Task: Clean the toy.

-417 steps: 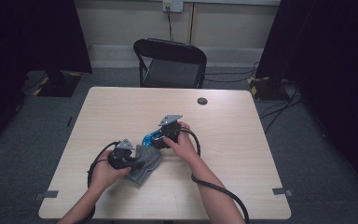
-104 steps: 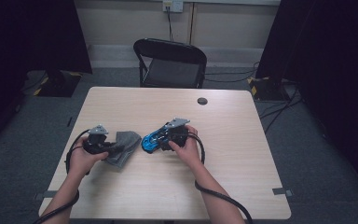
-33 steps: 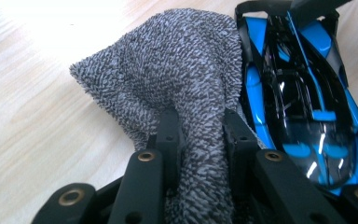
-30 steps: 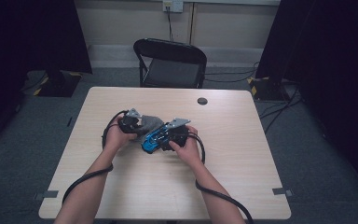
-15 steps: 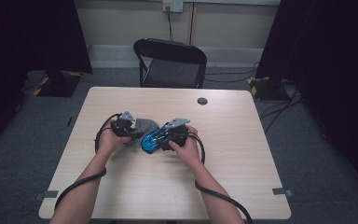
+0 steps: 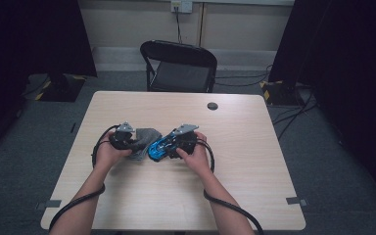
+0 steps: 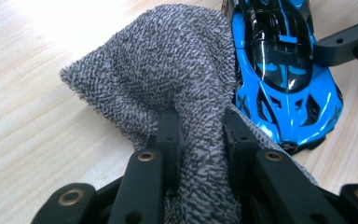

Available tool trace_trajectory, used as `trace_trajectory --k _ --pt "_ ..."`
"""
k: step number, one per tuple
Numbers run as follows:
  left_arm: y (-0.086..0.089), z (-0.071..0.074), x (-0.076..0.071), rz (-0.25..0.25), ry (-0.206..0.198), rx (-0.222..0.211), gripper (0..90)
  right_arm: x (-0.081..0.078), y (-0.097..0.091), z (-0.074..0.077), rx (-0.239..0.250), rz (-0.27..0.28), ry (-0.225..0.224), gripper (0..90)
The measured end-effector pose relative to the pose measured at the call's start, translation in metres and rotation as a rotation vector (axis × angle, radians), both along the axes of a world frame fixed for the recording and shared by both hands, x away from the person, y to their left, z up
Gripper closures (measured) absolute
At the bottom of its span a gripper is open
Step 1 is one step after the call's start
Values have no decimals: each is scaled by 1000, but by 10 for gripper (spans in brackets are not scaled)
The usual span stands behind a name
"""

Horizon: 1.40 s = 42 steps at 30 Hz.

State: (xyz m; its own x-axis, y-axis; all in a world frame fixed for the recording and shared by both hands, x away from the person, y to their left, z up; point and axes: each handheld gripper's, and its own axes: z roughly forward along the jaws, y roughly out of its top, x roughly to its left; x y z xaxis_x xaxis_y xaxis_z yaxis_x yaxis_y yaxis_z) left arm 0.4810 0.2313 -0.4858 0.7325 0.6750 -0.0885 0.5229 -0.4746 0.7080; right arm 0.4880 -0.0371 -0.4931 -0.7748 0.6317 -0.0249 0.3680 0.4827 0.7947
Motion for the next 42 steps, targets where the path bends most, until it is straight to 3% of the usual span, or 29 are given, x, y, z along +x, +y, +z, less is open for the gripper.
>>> trace_trajectory --k 5,11,28,35,42 --pt "2 0 -4 0 -1 3 722 0 0 0 -2 0 2 166" --pt "10 -1 -14 14 17 -23 721 0 0 1 -5 -1 4 166" --pt "15 2 -34 -6 26 -18 721 0 1 1 -14 -4 6 168" --pt "16 -1 -42 -5 29 -50 722 -1 1 0 -5 -5 1 168" --pt "20 0 -51 -19 28 -50 721 0 1 0 -5 -4 1 168"
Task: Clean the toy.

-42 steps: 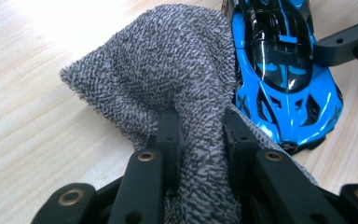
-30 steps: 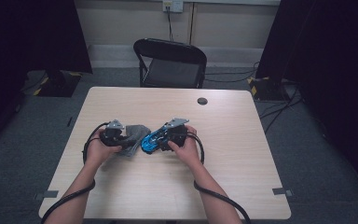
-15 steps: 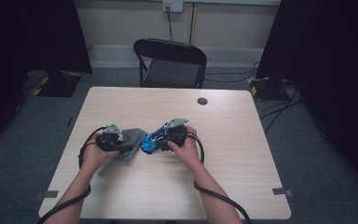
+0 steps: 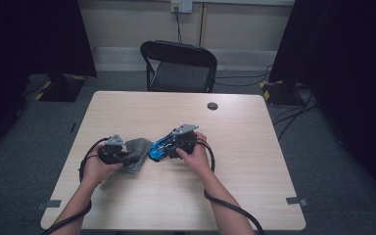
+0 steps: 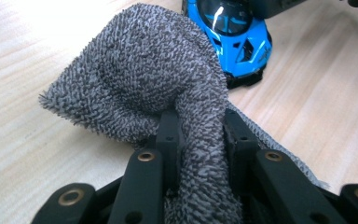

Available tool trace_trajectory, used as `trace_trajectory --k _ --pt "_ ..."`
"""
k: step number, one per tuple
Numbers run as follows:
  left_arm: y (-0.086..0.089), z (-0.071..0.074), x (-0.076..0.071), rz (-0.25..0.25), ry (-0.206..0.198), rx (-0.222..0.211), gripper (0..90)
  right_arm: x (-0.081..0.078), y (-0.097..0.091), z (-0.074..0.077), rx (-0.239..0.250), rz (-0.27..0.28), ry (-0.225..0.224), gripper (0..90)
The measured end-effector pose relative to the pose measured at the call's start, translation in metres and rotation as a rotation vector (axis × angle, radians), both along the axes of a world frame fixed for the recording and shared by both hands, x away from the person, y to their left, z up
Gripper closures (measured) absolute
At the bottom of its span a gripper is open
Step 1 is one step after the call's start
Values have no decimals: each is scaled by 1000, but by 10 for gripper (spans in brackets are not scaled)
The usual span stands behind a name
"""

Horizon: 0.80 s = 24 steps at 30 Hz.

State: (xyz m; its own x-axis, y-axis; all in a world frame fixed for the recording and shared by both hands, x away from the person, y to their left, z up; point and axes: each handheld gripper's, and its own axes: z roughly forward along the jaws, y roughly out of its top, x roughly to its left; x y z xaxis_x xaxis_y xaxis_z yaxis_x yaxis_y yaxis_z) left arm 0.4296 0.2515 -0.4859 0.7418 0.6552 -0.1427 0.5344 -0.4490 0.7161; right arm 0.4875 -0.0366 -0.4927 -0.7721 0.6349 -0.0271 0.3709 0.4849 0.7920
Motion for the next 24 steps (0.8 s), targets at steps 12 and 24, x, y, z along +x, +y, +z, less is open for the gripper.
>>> trace_trajectory --k 12,24 --pt "15 3 -18 -35 19 -5 722 0 0 0 2 2 -3 167" --pt "26 28 9 48 -67 -22 720 -1 -2 -2 20 2 -15 168"
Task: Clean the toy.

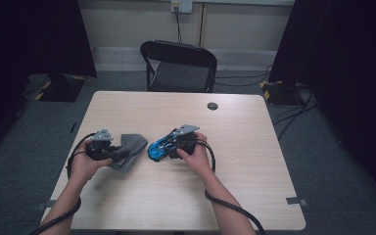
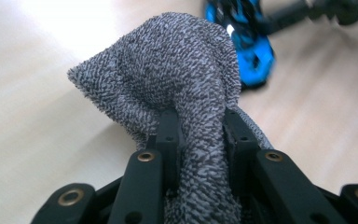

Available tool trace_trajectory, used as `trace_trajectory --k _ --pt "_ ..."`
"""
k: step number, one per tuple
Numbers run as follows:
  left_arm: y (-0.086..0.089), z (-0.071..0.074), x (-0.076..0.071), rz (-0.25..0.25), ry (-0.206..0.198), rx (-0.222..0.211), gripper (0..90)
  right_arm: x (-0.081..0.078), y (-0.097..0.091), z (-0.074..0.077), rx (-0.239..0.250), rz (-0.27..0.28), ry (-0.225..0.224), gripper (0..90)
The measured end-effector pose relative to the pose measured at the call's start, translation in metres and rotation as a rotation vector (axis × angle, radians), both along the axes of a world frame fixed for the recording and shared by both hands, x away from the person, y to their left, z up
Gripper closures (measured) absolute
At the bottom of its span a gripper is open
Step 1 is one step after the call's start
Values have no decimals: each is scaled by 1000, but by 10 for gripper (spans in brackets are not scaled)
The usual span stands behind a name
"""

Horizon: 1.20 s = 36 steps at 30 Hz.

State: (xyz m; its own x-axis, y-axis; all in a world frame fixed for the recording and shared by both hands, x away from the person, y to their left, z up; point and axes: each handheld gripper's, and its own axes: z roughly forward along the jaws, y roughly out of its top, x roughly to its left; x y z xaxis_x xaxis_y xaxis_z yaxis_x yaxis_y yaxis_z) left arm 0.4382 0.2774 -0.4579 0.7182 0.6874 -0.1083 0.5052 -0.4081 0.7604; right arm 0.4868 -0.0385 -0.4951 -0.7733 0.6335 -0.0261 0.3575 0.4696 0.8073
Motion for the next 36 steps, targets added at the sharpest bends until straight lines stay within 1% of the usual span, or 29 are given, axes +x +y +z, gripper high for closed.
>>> trace_trajectory --k 1,2,3,5,6,7,8,9,10,11,12,13,15,16,18,19,23,25,26,27,28,29,30,31,32,33,34,35,36 --pt "-3 4 9 0 -16 3 719 0 0 0 -2 1 0 168" --pt "-6 5 13 -1 -16 1 718 0 0 1 -6 1 3 168" --pt "-6 5 13 -1 -16 1 719 0 0 1 -6 1 3 168" --pt "-11 6 23 1 -19 0 718 1 0 1 -8 2 5 168" --pt "-17 7 33 -5 -26 25 717 1 0 1 -7 2 5 168" --pt "-20 8 38 -8 -19 26 717 1 0 1 -6 3 4 168" --pt "-20 8 38 -8 -19 26 717 0 0 1 -5 2 3 168" --pt "-23 8 43 -10 -17 20 716 0 0 0 -3 2 2 168" --pt "-29 9 52 -15 -15 25 716 1 0 0 -2 4 2 169" --pt "-32 9 56 -15 -11 24 716 1 0 0 -3 5 3 170" --pt "-35 9 60 -17 -12 31 716 1 -1 0 -2 6 4 170" --pt "-35 9 60 -17 -12 31 716 1 -1 1 -3 7 4 170" --pt "-41 8 68 -18 -16 41 716 2 -1 1 -5 8 6 171" --pt "-47 5 76 -19 -18 30 708 2 -2 1 -3 12 7 174" --pt "-54 1 83 -19 -14 20 708 3 -3 0 2 14 5 175" --pt "-54 1 83 -19 -14 20 708 3 -3 0 2 14 5 175" --pt "-69 -7 95 -25 -8 38 709 3 -4 0 2 14 4 175" --pt "-78 -11 99 -28 -10 46 709 3 -4 0 2 14 4 175" --pt "-86 -13 103 -41 -9 54 709 3 -4 0 2 15 5 175" --pt "-86 -13 103 -41 -9 54 709 3 -4 0 2 15 5 175" --pt "-94 -14 106 -50 -5 58 709 3 -4 1 -1 14 7 175" --pt "-94 -14 106 -50 -5 58 709 3 -4 1 -1 14 7 175" --pt "-98 -16 108 -54 -5 59 709 3 -4 1 0 14 7 175" --pt "-104 -19 109 -66 -2 81 708 3 -4 0 3 15 4 175" --pt "-104 -19 109 -66 -2 81 705 3 -4 0 3 15 4 175" --pt "-107 -20 109 -68 -10 86 705 3 -4 0 5 15 1 175" --pt "-110 -22 109 -70 -3 89 701 3 -4 0 6 15 1 175" --pt "-111 -24 109 -75 -4 102 696 3 -4 0 5 16 2 175" --pt "-114 -28 109 -89 -4 104 695 3 -4 0 3 16 4 175"
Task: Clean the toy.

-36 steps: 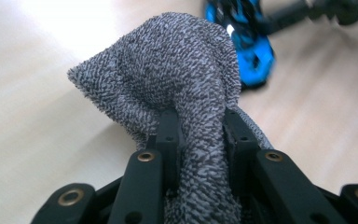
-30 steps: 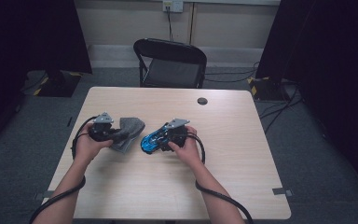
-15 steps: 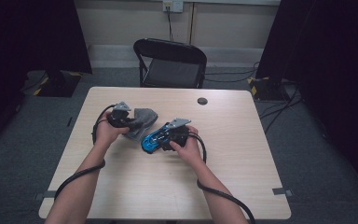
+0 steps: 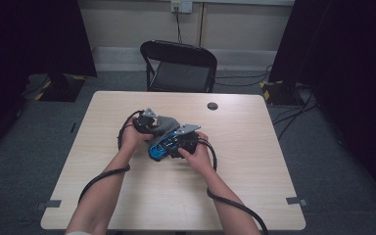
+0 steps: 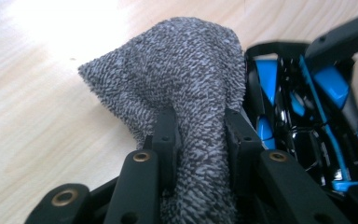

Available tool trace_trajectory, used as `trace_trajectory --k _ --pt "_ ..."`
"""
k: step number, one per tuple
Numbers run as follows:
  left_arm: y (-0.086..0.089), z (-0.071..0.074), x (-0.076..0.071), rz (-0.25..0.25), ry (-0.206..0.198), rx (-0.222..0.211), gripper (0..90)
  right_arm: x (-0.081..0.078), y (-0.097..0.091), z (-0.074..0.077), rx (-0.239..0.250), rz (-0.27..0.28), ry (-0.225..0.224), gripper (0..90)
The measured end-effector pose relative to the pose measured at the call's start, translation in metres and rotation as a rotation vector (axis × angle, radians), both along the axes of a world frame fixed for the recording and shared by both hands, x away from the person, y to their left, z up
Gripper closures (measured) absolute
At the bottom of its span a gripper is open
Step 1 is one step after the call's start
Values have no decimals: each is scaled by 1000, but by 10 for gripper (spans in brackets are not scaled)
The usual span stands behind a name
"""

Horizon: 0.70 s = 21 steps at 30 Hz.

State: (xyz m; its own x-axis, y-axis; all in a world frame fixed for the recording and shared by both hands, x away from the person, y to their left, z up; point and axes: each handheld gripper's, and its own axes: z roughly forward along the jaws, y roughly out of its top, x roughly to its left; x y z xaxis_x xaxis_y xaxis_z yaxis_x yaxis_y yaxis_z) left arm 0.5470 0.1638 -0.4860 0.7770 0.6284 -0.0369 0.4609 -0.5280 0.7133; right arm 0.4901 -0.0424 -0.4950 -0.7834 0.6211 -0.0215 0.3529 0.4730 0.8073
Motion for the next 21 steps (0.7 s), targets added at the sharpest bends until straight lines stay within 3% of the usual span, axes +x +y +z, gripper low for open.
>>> trace_trajectory --k 5,12,16,21 --pt "0 -3 -2 25 5 -15 700 0 0 0 -2 -1 0 175" --pt "4 -2 -4 10 6 -3 715 0 0 0 -1 2 1 175" --pt "7 -3 -7 19 7 -21 716 0 1 1 -7 3 5 175" --pt "10 0 -11 2 2 10 715 0 1 1 -8 4 7 175"
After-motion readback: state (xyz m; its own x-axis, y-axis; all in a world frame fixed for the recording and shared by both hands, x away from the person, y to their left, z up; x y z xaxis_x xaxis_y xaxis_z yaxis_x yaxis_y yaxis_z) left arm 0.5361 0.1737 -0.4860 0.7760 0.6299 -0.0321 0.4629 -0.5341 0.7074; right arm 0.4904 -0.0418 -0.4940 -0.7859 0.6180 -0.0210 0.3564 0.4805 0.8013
